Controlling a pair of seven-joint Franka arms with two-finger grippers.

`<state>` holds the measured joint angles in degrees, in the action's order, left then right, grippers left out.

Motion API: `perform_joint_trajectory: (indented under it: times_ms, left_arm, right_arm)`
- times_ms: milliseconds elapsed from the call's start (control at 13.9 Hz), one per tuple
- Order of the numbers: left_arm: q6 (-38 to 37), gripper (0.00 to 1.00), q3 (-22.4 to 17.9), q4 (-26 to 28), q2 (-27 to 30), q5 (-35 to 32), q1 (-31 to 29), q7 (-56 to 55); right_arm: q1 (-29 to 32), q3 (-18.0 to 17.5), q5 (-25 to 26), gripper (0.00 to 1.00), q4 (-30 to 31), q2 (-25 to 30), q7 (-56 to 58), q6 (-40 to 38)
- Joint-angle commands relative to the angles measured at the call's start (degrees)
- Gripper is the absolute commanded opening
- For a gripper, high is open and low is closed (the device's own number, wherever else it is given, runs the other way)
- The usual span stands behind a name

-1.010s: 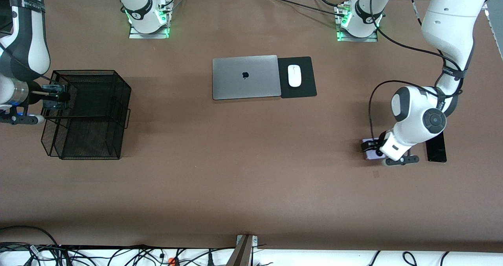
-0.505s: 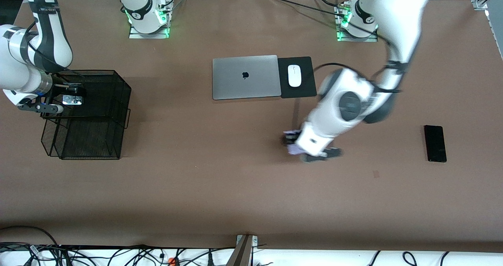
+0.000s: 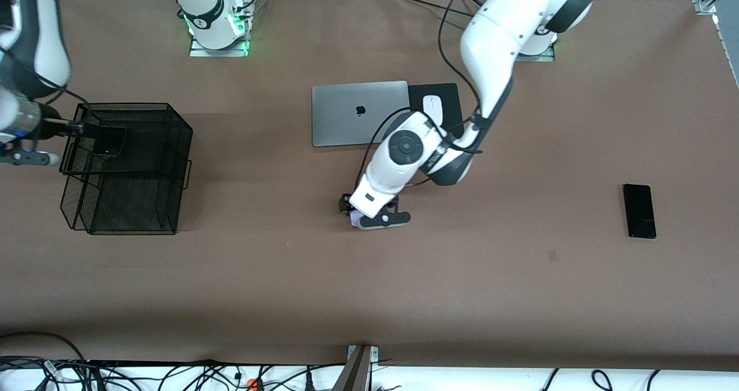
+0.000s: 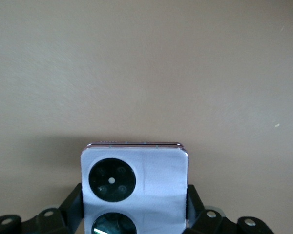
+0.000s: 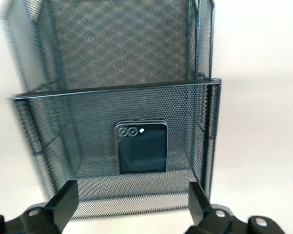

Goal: Place phones with both arms
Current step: 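Set the white flip phone down near the laptop with the left gripper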

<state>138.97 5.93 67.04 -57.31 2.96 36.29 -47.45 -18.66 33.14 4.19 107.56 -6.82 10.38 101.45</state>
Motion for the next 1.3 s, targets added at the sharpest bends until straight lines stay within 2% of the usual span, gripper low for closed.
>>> perform_joint_trajectory:
  times_ms: [0, 144, 289, 361, 433, 505, 721, 794, 938, 1082, 1226]
  left_arm:
    - [0.5, 0.07, -3.4, -3.3, -1.8, 0.7, 3.6, -0.6]
    - [0.7, 0.21, -3.7, -4.0, -3.3, 0.6, 5.1, -0.6]
    - [0.7, 0.60, -4.2, -5.3, -4.8, 0.6, 5.9, -0.6]
    - [0.7, 0.74, -4.2, -5.3, -4.8, 0.6, 5.8, -0.6]
    - [0.7, 0.96, -4.2, -5.3, -4.6, 0.6, 5.8, -0.7]
    - [0.7, 1.00, -4.4, -5.3, -4.3, 0.6, 5.8, -1.3]
    - [0.0, 1.00, -5.8, -5.2, -2.1, 0.4, 5.5, -3.0]
    - [-0.8, 1.00, -5.9, -4.0, 0.8, 0.4, 4.8, -3.0]
    - [-7.7, 1.00, -6.0, 1.3, 9.5, 0.4, 0.6, -2.7]
    - [-20.0, 1.00, -6.0, 5.5, 16.9, 0.4, -5.0, 0.1]
    - [-28.3, 1.00, -5.7, 10.4, 23.2, 0.6, -12.7, 10.3]
  right_arm:
    - [-1.4, -0.3, -0.3, 1.00, -11.5, -2.3, 1.0, -8.7]
    - [-2.3, -0.8, -0.2, 1.00, -16.0, -3.7, 1.0, -11.5]
    - [-2.5, -1.1, -0.4, 1.00, -19.0, -5.3, 1.2, -13.4]
    - [-2.5, -1.1, -0.6, 1.00, -19.1, -5.5, 1.3, -13.5]
    - [-2.6, -1.1, -0.6, 1.00, -19.3, -5.5, 1.4, -13.5]
    - [-2.6, -1.1, -0.8, 1.00, -19.5, -5.5, 1.4, -13.5]
    - [-2.6, -1.1, -4.0, 1.00, -19.5, -5.7, 1.2, -13.4]
    - [-2.6, -1.1, -4.4, 1.00, -19.5, -5.7, 1.0, -13.3]
    - [-2.7, -1.1, -8.2, 1.00, -19.5, -6.2, 0.8, -12.9]
    - [-3.0, -1.1, -13.7, 1.00, -19.6, -7.3, 0.8, -12.3]
    - [-4.5, -2.4, -16.7, 1.00, -19.9, -9.5, -0.7, -12.0]
